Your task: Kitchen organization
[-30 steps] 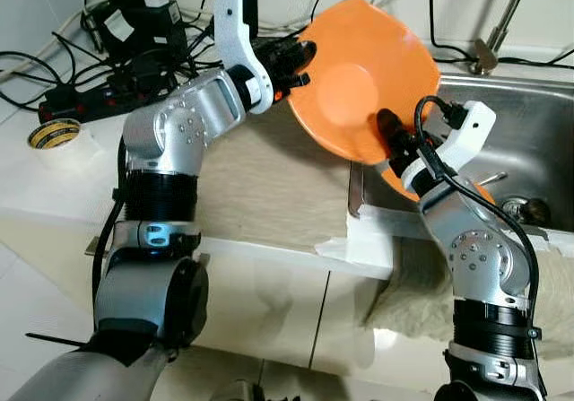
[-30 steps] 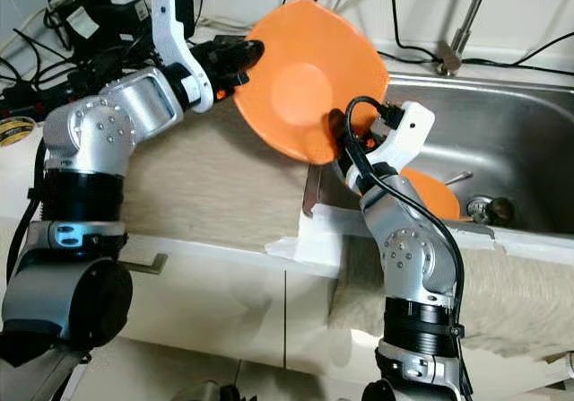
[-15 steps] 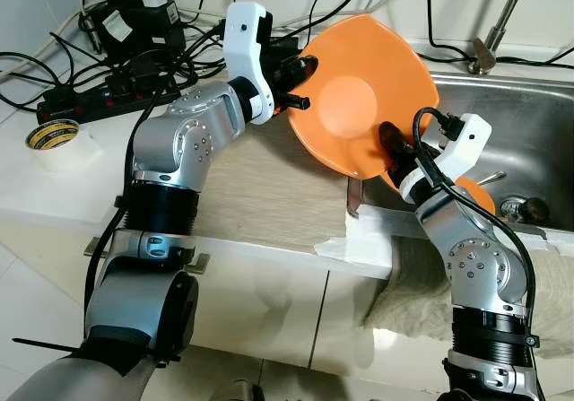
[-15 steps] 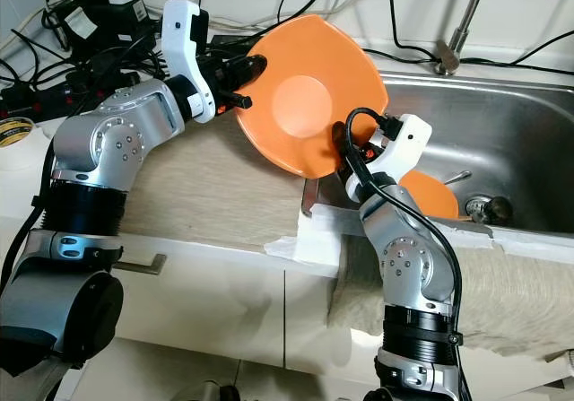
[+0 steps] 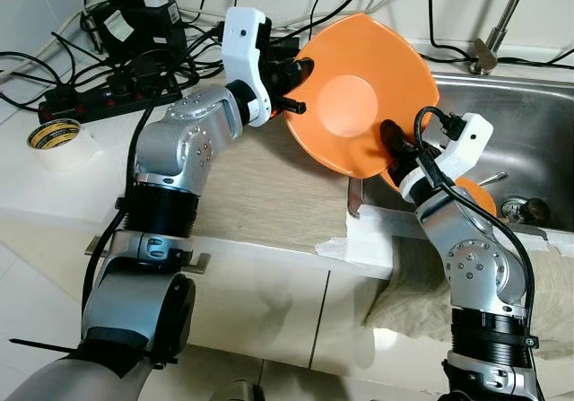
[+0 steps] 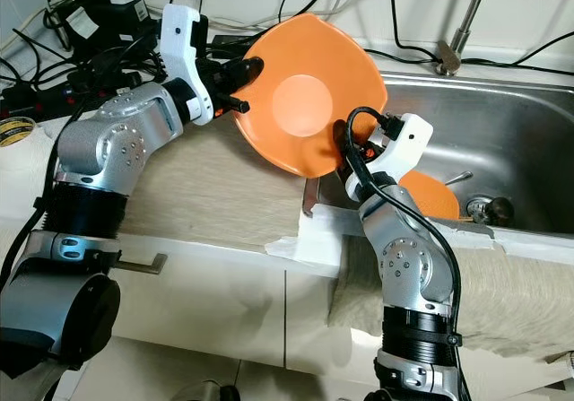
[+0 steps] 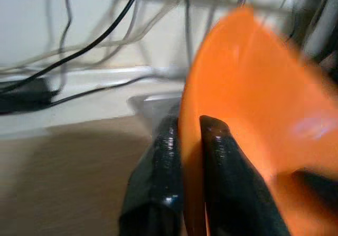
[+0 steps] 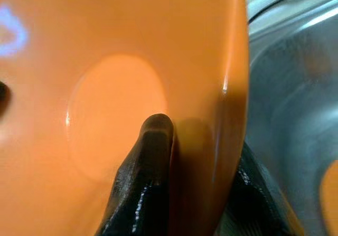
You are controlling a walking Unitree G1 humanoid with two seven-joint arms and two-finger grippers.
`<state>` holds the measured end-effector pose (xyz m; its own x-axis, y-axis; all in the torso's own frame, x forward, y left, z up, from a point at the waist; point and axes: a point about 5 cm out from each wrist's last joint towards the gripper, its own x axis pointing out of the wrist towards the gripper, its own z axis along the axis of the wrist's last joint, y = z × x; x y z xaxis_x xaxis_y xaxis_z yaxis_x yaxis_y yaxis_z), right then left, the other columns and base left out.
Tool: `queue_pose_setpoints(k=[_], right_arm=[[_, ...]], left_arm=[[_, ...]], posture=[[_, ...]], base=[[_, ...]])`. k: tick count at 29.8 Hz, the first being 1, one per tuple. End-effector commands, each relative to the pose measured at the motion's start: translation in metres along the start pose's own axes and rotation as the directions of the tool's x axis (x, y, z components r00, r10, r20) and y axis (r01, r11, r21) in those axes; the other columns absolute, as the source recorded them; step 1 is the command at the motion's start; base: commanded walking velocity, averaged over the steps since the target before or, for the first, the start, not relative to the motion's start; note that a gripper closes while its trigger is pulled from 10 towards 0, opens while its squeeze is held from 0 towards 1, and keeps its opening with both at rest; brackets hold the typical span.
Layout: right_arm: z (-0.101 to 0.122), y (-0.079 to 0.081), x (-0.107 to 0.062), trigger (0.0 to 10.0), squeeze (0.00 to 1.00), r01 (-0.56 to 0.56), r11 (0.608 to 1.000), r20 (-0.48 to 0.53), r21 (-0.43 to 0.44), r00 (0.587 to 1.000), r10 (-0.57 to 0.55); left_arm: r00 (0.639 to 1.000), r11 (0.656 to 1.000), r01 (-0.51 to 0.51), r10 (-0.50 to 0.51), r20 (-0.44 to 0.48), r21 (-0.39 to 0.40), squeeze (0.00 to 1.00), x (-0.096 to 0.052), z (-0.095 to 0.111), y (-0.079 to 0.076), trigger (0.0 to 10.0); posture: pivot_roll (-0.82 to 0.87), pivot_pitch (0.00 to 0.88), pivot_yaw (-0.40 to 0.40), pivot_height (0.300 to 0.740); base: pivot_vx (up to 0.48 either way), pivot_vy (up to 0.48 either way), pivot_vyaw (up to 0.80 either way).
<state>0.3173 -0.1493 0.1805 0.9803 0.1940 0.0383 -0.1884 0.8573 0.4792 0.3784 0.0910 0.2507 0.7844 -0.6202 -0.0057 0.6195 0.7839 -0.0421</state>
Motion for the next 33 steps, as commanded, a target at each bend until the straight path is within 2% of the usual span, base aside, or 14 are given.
queue_pose_setpoints(k=[1,10,19,25,29,33], right_arm=[[-0.006,-0.001,-0.001,0.0,0.0,0.013,0.994,-0.034,-0.104,0.999,-0.017],[-0.005,0.0,-0.002,0.0,0.0,0.007,0.992,-0.03,-0.127,1.0,-0.01],[-0.005,0.0,-0.001,0.0,0.0,0.003,0.987,-0.015,-0.162,1.0,-0.006],[0.0,0.007,0.0,0.0,0.0,-0.032,0.97,0.006,-0.242,0.999,0.034],[0.012,0.013,0.006,0.0,0.0,-0.07,0.951,0.033,-0.3,0.996,0.084],[0.02,0.016,0.01,0.0,0.0,-0.088,0.937,0.05,-0.337,0.993,0.111]], left_arm=[[0.999,0.996,-0.033,0.031,0.027,0.078,1.0,0.0,0.003,0.003,10.0],[0.999,0.996,-0.052,0.05,0.022,0.071,1.0,0.0,-0.003,0.005,10.0],[0.995,0.985,-0.092,0.086,0.047,0.149,1.0,-0.002,-0.004,0.01,10.0],[0.987,0.975,-0.158,0.15,0.063,0.154,1.0,-0.008,-0.006,0.018,10.0],[0.978,0.968,-0.204,0.197,0.063,0.148,1.0,-0.013,-0.016,0.022,10.0],[0.978,0.97,-0.209,0.204,0.05,0.125,1.0,-0.016,-0.024,0.022,10.0]], posture=[[-0.09,0.0,0.051,0.732],[-0.1,0.0,0.046,0.732],[-0.1,0.0,0.046,0.732],[-0.1,0.0,0.049,0.732],[-0.09,0.0,0.048,0.732],[-0.09,0.0,0.047,0.732]], base=[[0.0,0.0,0.0],[0.0,0.0,0.0],[0.0,0.0,0.0],[0.0,0.0,0.0],[0.0,0.0,0.0],[0.0,0.0,0.0]])
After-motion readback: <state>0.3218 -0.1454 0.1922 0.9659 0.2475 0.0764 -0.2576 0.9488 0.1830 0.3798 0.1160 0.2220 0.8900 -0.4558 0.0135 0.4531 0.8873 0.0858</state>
